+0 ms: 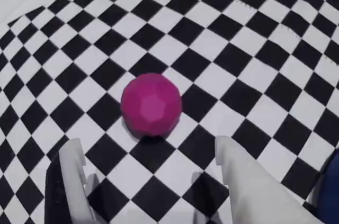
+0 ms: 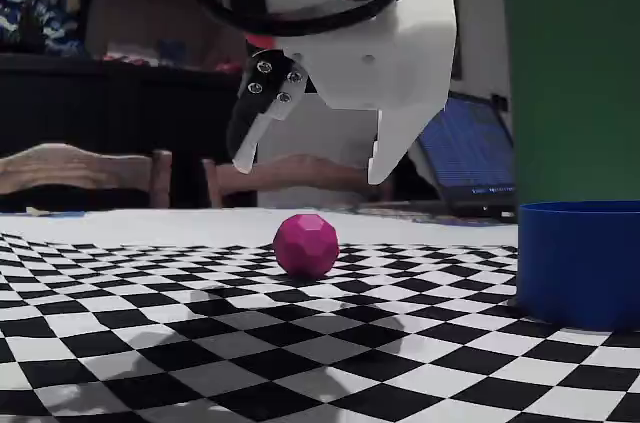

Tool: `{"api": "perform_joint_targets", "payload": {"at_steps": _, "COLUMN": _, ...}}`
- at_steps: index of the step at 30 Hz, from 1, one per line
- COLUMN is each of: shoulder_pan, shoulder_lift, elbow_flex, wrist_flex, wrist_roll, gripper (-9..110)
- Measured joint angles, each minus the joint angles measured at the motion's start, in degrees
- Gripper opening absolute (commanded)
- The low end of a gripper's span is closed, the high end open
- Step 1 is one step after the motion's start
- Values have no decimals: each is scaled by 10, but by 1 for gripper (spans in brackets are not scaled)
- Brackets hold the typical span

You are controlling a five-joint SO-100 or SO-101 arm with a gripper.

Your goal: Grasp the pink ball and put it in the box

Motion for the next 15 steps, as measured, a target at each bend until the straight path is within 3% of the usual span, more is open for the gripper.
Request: {"api": "perform_joint_targets", "payload": {"at_steps": 15, "shoulder_pan": -4, "shoulder_lift": -63, "elbow_flex": -42, "wrist_flex": -14, "wrist_roll": 9, "gripper": 29}}
